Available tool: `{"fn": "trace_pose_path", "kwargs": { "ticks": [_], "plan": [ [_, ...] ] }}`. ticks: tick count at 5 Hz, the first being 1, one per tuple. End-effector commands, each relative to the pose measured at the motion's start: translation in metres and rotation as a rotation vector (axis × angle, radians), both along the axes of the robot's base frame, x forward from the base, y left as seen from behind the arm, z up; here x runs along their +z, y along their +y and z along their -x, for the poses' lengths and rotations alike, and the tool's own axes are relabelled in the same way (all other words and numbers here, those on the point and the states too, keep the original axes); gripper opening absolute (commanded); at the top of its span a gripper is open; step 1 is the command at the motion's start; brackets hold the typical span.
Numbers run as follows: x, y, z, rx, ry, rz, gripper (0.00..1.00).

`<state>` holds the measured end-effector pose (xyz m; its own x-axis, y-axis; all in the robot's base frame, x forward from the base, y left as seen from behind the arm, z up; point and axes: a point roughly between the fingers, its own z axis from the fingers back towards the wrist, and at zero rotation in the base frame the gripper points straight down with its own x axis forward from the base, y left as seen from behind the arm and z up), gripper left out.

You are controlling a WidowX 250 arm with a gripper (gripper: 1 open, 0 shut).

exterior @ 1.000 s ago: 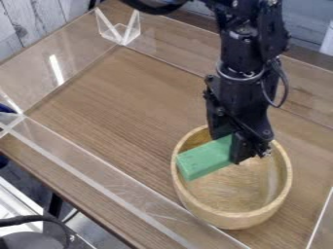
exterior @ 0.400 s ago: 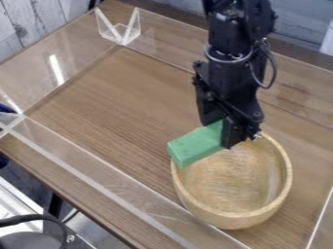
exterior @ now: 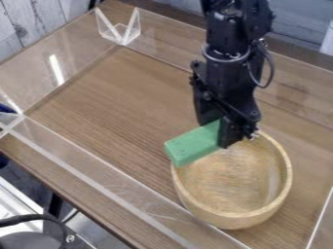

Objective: Remove the green block from inside the brown bowl and put it on the table

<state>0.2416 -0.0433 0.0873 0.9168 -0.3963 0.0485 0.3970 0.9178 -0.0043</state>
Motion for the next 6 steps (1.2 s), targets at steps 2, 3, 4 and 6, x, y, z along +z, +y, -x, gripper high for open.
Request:
{"fn": "trace_pose_path", "kwargs": {
  "ticks": [2,3,4,6],
  "plan": [
    [0.0210,0.0058,-0.0132,0.022,-0.077,0.006,0.00],
    [0.0220,0.0075,-0.0136,0.028,-0.077,0.005,0.00],
    [0.0227,0.0083,-0.0138,0.031,-0.077,0.005,0.00],
    [0.0240,0.0114,-0.0143,0.041,-0.075,0.003,0.00]
  ]
}}
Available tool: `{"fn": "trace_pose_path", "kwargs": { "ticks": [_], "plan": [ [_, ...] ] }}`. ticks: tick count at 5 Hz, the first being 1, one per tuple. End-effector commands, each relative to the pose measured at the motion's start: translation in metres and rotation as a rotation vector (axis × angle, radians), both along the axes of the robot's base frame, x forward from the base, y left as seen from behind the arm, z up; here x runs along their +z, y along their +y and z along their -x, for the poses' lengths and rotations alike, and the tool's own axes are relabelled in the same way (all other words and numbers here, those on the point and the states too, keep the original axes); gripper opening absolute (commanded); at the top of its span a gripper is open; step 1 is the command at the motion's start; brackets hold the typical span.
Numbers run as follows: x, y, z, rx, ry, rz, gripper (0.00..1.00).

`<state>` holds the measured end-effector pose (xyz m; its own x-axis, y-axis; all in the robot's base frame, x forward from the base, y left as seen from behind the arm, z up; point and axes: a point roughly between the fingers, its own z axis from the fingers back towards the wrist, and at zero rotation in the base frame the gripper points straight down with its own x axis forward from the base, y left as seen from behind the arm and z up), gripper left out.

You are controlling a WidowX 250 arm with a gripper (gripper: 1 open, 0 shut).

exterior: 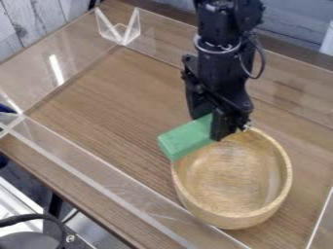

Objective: Remove the green block from inside the brown bowl and put it on the table

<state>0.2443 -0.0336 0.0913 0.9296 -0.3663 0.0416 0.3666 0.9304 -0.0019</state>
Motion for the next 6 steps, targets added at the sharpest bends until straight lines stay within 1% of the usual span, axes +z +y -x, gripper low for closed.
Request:
{"fn": "trace_pose_path", "kwargs": {
  "ticks": [1,6],
  "plan": [
    [0.0204,0.0028,-0.0119,0.012,-0.079,0.007,0.00],
    [0.0217,0.0084,-0.0131,0.029,-0.073,0.004,0.00]
  ]
}}
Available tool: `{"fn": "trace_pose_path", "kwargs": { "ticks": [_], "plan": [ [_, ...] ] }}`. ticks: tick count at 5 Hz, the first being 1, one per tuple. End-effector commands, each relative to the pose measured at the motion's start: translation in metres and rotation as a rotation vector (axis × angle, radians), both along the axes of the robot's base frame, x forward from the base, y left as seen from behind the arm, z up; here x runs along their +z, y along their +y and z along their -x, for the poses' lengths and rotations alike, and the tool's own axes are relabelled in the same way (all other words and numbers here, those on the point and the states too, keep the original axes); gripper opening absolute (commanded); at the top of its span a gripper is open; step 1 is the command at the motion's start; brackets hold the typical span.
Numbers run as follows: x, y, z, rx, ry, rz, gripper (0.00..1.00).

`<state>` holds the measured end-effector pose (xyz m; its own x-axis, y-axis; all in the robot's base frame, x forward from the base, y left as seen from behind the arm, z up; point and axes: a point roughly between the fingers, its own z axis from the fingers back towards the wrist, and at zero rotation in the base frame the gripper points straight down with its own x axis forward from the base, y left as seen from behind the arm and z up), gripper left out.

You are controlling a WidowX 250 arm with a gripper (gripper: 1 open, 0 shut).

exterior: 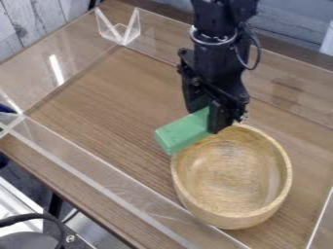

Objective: Remove the green block from inside the brown bowl and put it on the table

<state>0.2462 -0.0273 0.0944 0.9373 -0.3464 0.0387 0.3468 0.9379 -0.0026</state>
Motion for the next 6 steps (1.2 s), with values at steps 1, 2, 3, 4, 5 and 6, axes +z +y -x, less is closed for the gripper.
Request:
{"fn": "trace_pose_path", "kwargs": {
  "ticks": [1,2,3,4,5,6],
  "plan": [
    [0.018,0.003,-0.011,0.008,-0.072,0.004,0.00],
    [0.018,0.003,-0.010,0.007,-0.069,0.005,0.00],
    [0.017,0.004,-0.010,0.009,-0.065,0.005,0.00],
    [0.015,0.020,-0.008,0.051,-0.058,-0.005,0.00],
    [0.010,0.050,-0.005,0.113,-0.045,-0.013,0.00],
    [-0.002,0.080,0.002,0.167,-0.027,-0.024,0.00]
  ]
}}
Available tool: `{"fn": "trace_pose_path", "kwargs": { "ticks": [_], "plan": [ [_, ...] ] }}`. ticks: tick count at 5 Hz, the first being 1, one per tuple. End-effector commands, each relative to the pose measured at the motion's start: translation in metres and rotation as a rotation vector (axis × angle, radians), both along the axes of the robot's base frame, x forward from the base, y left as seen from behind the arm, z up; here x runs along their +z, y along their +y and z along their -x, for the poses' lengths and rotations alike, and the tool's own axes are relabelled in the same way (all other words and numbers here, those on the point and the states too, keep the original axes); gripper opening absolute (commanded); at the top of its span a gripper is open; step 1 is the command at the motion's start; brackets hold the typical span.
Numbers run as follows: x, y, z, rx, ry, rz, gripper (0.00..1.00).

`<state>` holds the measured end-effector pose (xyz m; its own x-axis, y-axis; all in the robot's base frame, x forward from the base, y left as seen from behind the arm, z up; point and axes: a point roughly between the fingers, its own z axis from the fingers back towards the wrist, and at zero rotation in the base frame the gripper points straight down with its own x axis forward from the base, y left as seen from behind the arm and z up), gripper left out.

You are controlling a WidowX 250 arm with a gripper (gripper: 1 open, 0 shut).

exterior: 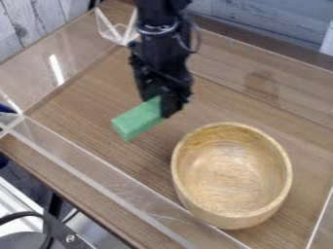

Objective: Remove the green block from inside the brown bowl and put it on the table

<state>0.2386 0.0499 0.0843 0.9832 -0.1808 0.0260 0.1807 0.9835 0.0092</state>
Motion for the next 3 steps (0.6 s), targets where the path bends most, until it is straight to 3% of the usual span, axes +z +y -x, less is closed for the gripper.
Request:
{"fn": "trace_pose_path", "kwargs": {
  "ticks": [1,3],
  "plan": [
    [-0.007,0.019,0.000,0.017,-0.011,-0.022,0.00],
    [-0.029,0.019,0.013,0.023,0.013,-0.023,0.00]
  ]
}}
